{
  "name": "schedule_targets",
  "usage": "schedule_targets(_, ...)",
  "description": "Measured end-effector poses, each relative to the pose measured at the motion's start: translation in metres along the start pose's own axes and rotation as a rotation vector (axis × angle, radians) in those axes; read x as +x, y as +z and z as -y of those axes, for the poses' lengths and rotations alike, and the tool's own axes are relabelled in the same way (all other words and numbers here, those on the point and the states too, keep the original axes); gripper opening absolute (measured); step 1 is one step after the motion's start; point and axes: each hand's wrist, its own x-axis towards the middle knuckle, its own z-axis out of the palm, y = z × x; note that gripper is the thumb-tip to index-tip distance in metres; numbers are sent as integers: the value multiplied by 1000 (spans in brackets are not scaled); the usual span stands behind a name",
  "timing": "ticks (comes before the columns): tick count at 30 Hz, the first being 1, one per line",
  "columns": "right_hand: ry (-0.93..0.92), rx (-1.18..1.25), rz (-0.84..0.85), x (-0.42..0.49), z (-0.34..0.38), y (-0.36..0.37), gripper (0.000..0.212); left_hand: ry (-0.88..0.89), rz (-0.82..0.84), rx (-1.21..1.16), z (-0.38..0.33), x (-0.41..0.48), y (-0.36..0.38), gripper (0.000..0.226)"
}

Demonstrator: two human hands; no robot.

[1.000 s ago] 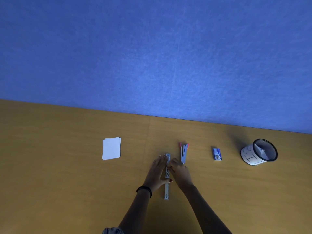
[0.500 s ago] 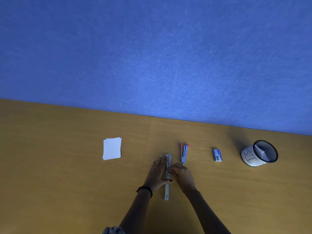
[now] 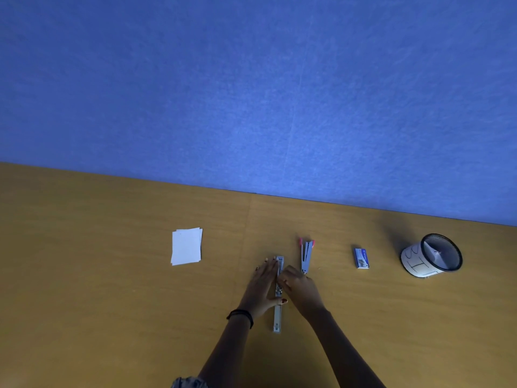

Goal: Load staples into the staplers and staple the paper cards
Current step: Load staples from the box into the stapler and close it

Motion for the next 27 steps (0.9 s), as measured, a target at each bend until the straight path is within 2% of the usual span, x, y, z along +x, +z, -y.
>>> schedule_targets(10,147,145,-23,9,5,-4,10,4,8,11,1,1,1,102)
schedule_targets(17,136,293,-131,-14,6,1,14,12,-7,22,-1,-1,0,100)
schedule_targets(22,87,234,-35,-27,11,10,23,13,6,20,-6,-2,-4,96)
schedule_targets(27,131,213,-19,-19,14,9,11,11,132,-115,-5,-3,-19,100)
